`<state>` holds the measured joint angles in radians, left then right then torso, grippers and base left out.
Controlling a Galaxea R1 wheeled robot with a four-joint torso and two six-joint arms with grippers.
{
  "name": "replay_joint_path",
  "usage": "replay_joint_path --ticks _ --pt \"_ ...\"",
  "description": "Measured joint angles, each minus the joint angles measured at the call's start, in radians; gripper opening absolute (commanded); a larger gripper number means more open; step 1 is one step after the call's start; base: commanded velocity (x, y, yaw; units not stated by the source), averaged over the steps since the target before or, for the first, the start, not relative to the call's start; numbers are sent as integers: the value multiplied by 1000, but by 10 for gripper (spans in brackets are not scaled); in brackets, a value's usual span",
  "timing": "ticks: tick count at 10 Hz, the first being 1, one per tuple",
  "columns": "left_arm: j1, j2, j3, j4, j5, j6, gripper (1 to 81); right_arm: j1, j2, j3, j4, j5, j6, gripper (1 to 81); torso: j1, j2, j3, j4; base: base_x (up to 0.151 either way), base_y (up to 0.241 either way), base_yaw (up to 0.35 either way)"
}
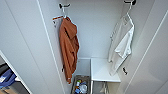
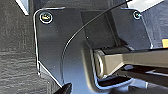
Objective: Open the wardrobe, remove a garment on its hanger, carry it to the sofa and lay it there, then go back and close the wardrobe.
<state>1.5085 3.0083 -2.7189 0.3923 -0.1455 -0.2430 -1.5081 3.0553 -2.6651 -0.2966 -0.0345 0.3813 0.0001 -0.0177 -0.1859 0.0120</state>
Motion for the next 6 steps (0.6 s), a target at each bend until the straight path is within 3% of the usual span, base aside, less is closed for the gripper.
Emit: replay_joint_path --ticks 2,6 --pt "0 -3 -1 0 0 0 811 24 0 0 -12 -7 -7 811 0 0 0 0 0 0 0" --pt "0 -3 -1 0 2 1 811 -43 0 0 -54 13 -15 811 0 0 0 0 17 0 0"
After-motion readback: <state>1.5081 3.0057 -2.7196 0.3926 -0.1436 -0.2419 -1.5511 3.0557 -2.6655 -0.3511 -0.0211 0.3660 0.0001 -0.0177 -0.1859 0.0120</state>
